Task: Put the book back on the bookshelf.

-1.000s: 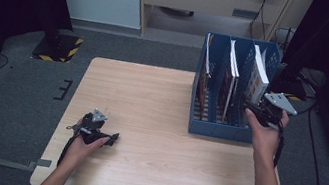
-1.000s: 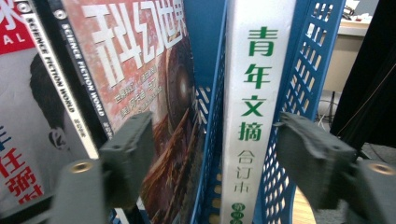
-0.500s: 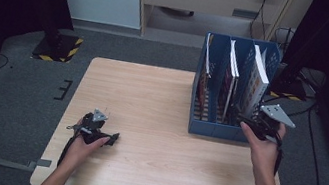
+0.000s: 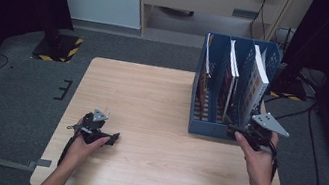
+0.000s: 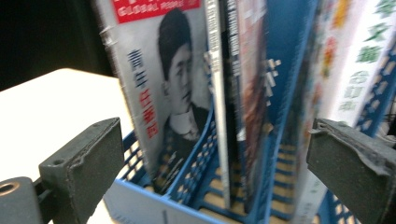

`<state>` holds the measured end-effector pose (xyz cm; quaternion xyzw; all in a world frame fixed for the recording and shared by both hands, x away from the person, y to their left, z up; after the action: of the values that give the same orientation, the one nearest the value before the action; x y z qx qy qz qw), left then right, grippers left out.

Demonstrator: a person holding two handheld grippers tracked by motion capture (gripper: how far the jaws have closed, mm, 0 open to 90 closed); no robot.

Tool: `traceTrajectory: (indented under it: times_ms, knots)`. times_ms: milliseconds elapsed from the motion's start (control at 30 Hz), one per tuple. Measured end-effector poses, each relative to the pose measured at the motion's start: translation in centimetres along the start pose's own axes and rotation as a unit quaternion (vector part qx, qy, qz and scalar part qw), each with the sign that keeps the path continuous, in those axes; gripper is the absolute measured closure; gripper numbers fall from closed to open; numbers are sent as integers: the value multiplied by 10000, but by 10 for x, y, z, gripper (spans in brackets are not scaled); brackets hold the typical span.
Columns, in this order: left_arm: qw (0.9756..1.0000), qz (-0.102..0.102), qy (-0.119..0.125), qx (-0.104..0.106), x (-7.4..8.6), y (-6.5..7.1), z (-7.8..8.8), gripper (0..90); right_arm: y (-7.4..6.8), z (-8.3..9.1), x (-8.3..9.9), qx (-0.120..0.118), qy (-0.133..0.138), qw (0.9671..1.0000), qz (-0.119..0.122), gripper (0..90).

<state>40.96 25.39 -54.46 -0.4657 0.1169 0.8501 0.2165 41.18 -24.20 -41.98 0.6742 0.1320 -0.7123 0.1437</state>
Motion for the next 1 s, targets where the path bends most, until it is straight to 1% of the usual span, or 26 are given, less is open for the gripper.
traceTrajectory:
  times_ms: [267, 333, 500, 633, 833, 1000]
  knots:
    - [10000, 0, 0, 0, 0, 0, 0, 0, -16, 3, 0, -305, -130, 9994, -34, 47]
    - [10000, 1, 0, 0, 0, 0, 0, 0, -22, 4, 0, -422, -167, 9990, -6, 48]
    - [10000, 1, -1, 1, 0, 0, 0, 0, -27, 6, -2, -521, -200, 9984, -15, 48]
    - [10000, -2, -3, 2, 0, 0, 0, 0, -30, 7, -2, -607, -302, 9977, -26, 48]
    - [10000, -12, 0, -2, 0, 0, 0, 0, -36, 11, -1, -770, -375, 9963, -49, 50]
    - [10000, -21, 10, -1, 0, 1, 0, 0, -47, 13, 4, -913, -456, 9947, -89, 56]
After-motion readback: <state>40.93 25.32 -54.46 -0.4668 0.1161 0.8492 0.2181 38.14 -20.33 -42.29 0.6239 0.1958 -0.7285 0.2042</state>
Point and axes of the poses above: each handheld gripper's, and its own axes: z roughly backward along the jaws, x roughly out of its underside, y roughly to its right, the point moved 1 cm from there along -z, roughly forward along the jaws, and after that the axes turned 13 degrees about y, right-handed, at the moved point
